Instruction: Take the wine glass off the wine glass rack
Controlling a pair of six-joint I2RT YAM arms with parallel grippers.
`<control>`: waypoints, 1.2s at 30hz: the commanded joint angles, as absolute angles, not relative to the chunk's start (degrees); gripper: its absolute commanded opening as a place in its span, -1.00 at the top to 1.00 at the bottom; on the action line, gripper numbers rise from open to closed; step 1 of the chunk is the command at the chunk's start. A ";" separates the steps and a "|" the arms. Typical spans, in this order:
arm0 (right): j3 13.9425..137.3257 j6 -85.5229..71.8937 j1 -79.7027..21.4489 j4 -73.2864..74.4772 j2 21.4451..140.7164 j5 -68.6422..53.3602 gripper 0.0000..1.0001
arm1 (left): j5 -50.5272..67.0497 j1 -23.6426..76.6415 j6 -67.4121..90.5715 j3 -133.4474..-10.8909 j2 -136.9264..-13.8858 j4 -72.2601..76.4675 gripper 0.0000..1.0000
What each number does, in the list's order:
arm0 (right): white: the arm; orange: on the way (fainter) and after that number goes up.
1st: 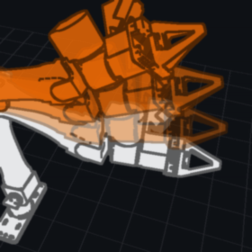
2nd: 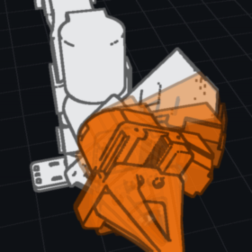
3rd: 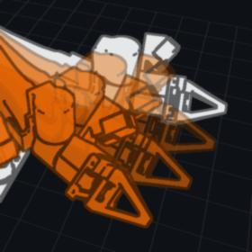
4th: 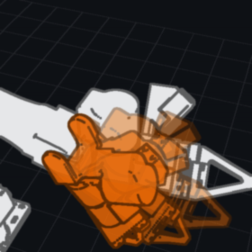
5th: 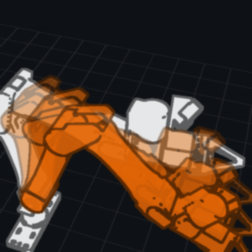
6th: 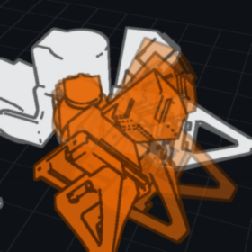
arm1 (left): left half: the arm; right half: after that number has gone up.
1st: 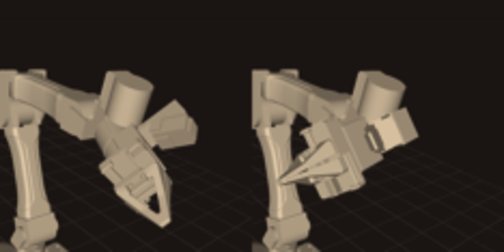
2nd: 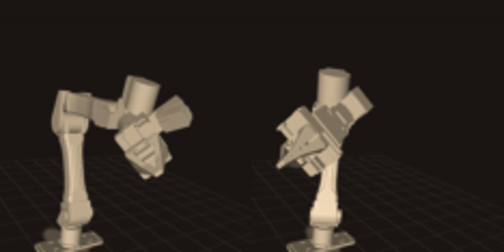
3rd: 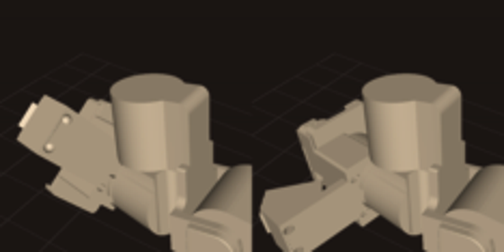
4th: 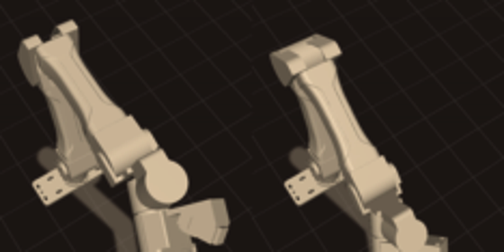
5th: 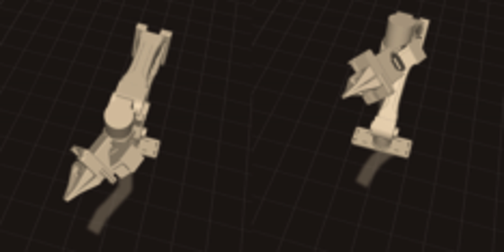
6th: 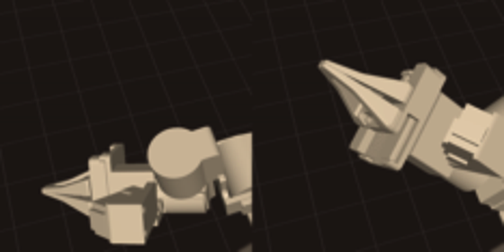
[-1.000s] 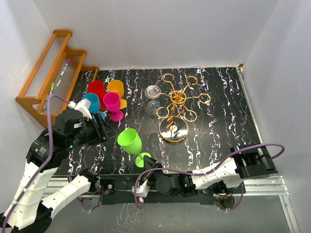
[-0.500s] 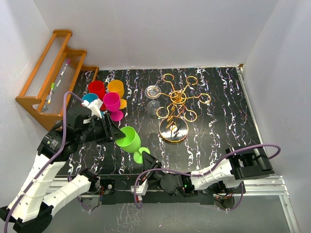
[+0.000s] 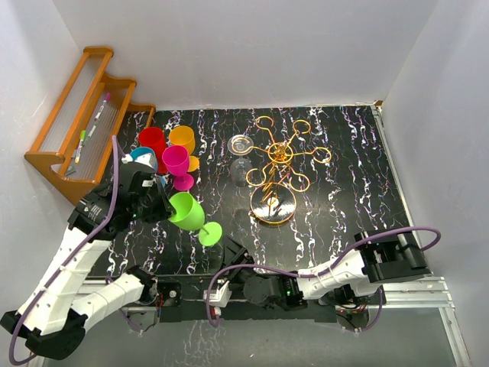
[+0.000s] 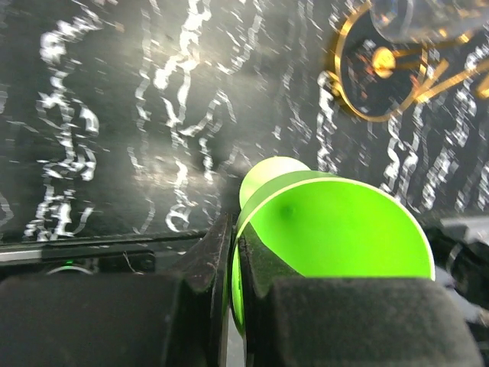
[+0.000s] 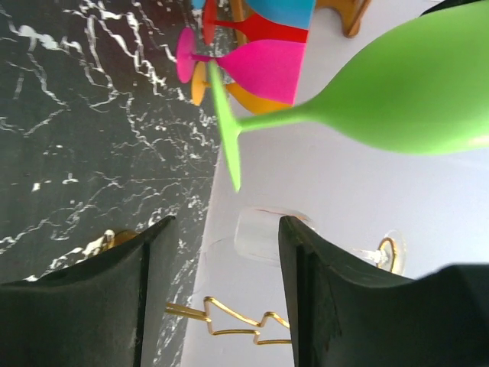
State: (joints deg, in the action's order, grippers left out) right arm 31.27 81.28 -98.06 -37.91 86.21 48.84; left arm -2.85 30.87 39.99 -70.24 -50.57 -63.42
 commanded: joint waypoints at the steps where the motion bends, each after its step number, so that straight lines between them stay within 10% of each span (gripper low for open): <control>1: 35.47 71.10 -105.73 -27.36 85.19 47.86 -0.16 | -18.58 30.78 39.01 -73.51 -51.98 -67.01 1.00; 10: 36.97 68.07 -105.43 -23.12 85.17 48.51 -0.16 | -35.57 29.93 33.65 -70.45 -62.84 -57.77 1.00; 25: 36.04 67.26 -104.34 -22.62 81.82 48.90 -0.16 | -17.46 -3.26 23.83 -66.26 -69.95 -41.12 1.00; 36: 36.56 66.46 -103.99 -22.59 80.38 48.91 -0.16 | -15.09 -7.99 23.55 -62.84 -72.98 -38.79 1.00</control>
State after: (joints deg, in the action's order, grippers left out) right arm 34.41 67.79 -98.06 -20.73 82.85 48.29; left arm -16.10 -7.57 23.97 -63.57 -72.73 -40.82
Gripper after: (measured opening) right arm 0.580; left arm 0.029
